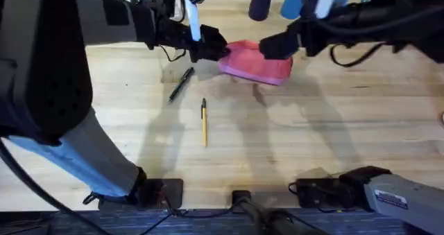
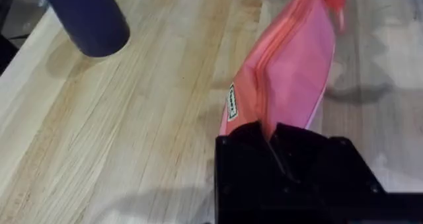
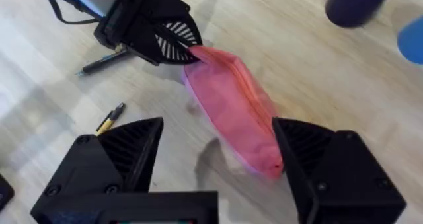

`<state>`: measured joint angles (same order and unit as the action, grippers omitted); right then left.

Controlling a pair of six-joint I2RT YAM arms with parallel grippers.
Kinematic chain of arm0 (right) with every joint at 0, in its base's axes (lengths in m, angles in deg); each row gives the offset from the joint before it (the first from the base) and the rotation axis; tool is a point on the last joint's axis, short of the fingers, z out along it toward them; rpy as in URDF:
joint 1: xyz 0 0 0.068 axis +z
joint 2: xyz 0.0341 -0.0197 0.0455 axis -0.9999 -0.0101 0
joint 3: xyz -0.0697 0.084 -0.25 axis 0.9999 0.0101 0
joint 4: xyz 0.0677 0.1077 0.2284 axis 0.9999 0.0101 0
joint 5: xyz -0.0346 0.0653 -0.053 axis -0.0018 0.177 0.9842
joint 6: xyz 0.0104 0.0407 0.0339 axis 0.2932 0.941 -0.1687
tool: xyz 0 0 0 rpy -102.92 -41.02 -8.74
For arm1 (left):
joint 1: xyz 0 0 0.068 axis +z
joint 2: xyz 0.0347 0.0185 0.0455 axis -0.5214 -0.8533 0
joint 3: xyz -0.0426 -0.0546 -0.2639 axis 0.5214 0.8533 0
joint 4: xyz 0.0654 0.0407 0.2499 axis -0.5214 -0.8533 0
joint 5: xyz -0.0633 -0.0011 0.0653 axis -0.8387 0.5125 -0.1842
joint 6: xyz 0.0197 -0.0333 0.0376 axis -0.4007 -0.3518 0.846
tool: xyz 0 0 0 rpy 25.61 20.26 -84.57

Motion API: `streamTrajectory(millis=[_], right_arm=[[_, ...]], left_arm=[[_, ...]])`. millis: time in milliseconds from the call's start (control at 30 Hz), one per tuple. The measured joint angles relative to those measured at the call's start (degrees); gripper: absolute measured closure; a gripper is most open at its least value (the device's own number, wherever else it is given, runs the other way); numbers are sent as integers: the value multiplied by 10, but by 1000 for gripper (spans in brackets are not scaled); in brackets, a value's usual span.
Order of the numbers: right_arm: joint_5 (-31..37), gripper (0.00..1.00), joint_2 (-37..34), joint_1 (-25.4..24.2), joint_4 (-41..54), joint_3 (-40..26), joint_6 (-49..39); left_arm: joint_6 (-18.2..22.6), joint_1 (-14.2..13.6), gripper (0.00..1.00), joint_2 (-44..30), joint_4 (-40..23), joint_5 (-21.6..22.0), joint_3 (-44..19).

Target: Unzip the bag, pick up the pens from the table one at a time and place them inside, then zip the bag closed.

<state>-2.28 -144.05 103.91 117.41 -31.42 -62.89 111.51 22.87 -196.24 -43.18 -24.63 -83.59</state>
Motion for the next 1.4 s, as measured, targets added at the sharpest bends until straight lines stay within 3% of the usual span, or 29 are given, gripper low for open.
streamTrajectory(millis=[267,500,1067,1233,1400], right_arm=[[-9,5,47,-48,48,0,0],[-6,5,65,-60,93,-1,0],[126,5,66,-62,169,-1,-20],[127,5,66,-73,172,-1,-40],[87,6,66,-129,198,-1,-61]], left_arm=[[0,-1,959,0,0,-3,0],[0,-1,959,0,0,-3,0],[0,-1,959,0,0,-3,0],[0,-1,959,0,0,-3,0],[0,-1,959,0,0,-3,0]])
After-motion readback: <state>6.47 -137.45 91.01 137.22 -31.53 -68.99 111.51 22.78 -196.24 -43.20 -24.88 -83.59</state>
